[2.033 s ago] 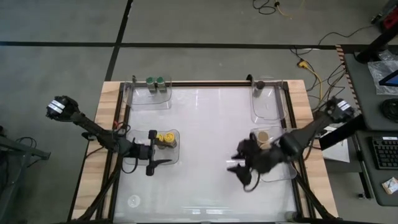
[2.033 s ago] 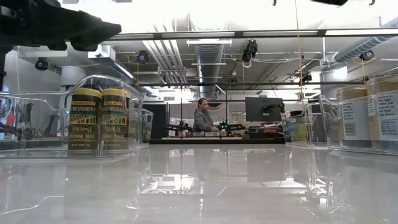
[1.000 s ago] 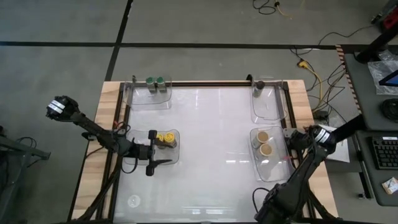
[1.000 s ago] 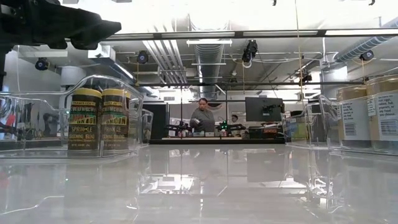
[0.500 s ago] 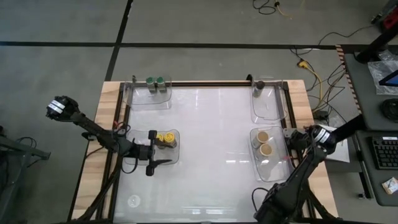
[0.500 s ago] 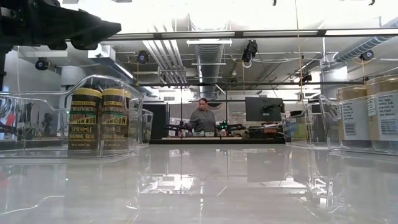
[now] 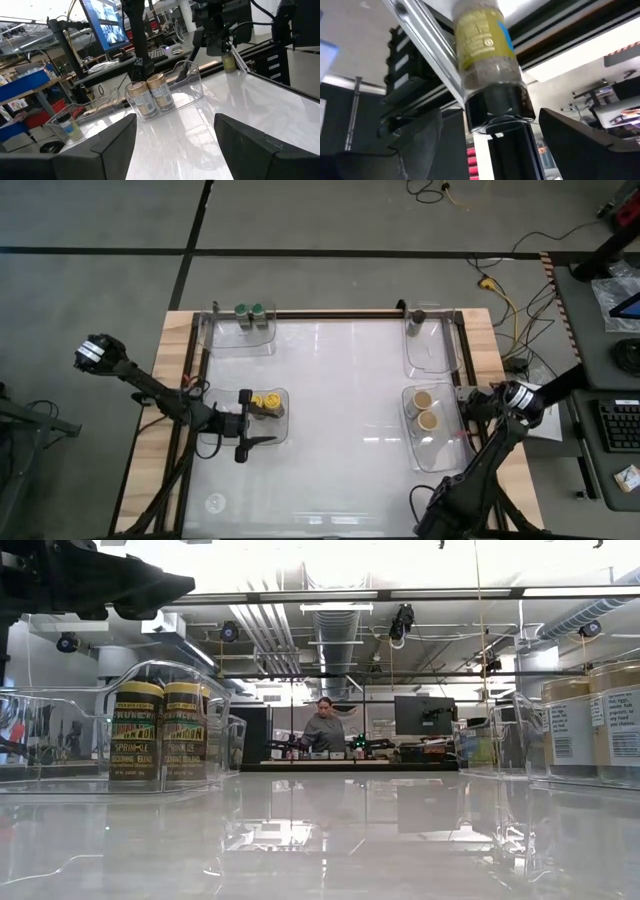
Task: Sort spices by type
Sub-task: Put the black spice bottle into the top right transparent bin
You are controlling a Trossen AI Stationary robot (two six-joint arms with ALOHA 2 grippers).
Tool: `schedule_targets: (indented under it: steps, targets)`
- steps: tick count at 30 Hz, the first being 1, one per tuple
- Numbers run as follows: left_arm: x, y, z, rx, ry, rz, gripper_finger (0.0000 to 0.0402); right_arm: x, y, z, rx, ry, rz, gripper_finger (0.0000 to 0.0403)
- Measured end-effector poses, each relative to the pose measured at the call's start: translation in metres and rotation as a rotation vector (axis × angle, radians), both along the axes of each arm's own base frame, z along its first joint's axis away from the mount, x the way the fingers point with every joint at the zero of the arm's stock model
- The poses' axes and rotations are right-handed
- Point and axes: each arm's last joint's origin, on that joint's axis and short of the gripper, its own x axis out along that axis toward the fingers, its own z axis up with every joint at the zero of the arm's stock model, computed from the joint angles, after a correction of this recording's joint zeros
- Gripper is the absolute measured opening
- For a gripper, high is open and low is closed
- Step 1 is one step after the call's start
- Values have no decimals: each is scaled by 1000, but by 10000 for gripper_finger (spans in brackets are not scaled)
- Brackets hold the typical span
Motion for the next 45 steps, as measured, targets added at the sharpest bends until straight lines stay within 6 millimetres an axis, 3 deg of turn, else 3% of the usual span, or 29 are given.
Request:
schedule_targets:
  steps: [22,30,33,37,42,45]
  targets:
    - [0,0,0,5,3,0,251,-11,0,-12,1,-4,45,278]
    - [0,0,0,4,2,1,251,-9,-2,-11,6,-5,51,224]
    - [0,0,0,3,0,1,251,0,-2,-4,21,-33,28,199]
    - [0,0,0,-1,0,-3,251,17,-7,18,2,-157,-40,198]
    - [0,-2,0,-6,-5,-75,251,56,-31,50,-134,-503,-173,208]
    - [0,-2,1,-1,-7,-78,251,84,-49,66,-165,-711,-153,207]
